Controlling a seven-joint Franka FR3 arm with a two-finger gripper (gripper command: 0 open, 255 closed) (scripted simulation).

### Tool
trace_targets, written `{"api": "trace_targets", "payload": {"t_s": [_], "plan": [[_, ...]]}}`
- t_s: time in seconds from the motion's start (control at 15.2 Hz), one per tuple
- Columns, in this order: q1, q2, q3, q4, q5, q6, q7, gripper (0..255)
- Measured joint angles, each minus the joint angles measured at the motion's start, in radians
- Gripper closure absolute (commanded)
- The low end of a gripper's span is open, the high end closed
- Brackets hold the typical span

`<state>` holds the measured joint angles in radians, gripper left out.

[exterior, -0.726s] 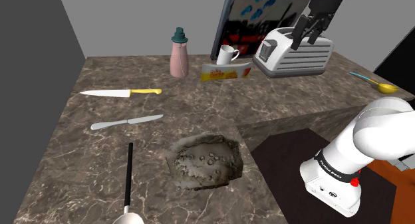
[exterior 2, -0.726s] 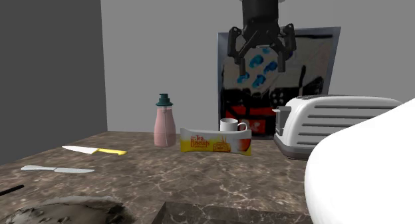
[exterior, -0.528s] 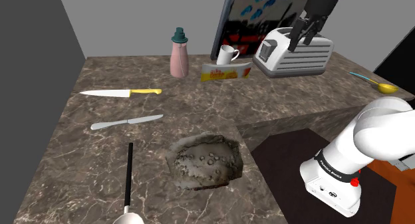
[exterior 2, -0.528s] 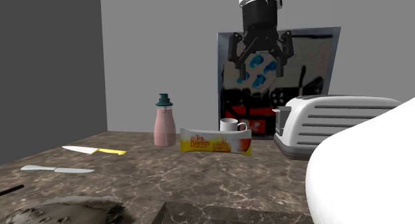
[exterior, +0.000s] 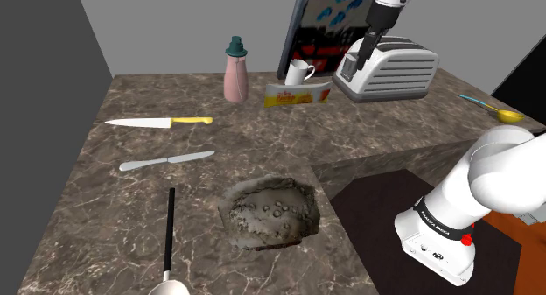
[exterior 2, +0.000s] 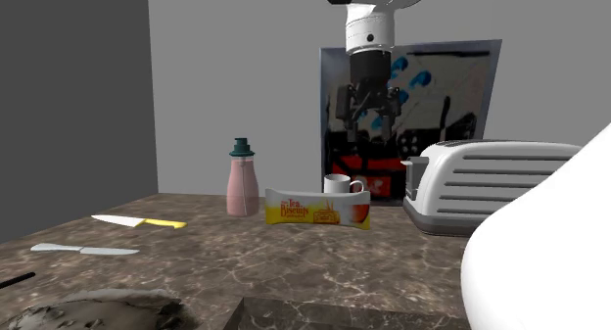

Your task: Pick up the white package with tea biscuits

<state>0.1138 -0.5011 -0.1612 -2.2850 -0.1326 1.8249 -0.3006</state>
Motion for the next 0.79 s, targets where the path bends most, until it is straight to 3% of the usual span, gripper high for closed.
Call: {"api": "trace_targets", "payload": {"t_s": [0.33,0.79], "plan": [[0.062,0.193,-0.070,0.090,0.029,0.099,-0.266,0],[0.131,0.454,-0.093,0.256,0.119,0.167,-0.615,0]]}}
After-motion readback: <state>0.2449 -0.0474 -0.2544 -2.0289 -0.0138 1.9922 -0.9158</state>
